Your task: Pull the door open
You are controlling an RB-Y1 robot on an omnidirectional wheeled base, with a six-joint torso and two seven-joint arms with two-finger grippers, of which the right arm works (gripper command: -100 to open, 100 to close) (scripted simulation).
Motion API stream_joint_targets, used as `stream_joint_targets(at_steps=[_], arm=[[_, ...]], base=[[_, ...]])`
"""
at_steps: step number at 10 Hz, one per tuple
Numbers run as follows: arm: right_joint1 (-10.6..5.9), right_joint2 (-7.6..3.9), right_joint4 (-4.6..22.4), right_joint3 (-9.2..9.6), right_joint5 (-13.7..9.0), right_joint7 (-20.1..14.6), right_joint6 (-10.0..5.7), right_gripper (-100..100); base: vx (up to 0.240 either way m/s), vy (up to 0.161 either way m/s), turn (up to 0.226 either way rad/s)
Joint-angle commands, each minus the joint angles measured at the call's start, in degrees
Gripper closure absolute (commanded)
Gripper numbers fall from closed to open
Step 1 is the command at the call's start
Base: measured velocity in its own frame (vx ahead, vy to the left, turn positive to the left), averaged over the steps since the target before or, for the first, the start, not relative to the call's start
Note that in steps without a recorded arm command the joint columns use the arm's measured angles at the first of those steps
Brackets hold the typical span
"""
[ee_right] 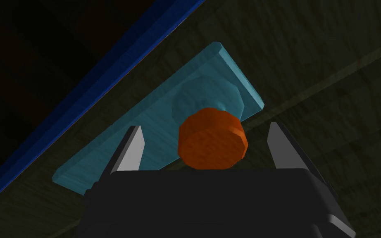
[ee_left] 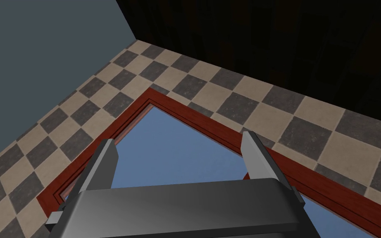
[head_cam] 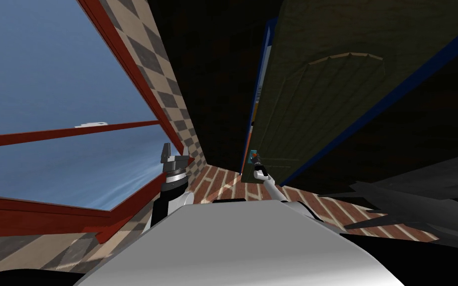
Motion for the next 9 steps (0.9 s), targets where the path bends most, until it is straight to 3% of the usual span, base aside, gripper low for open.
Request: stream_joint_targets(at_steps=[1, 9], arm=[[0.17, 0.46, -0.5, 0.22, -1.6, -2.4, -0.11, -100], [1.59, 2.98, -3.8, 1.28, -10.1, -14.5, -0.52, -100]], base=[[-0.097, -0.062, 0.071], [-0.086, -0.048, 0.072]])
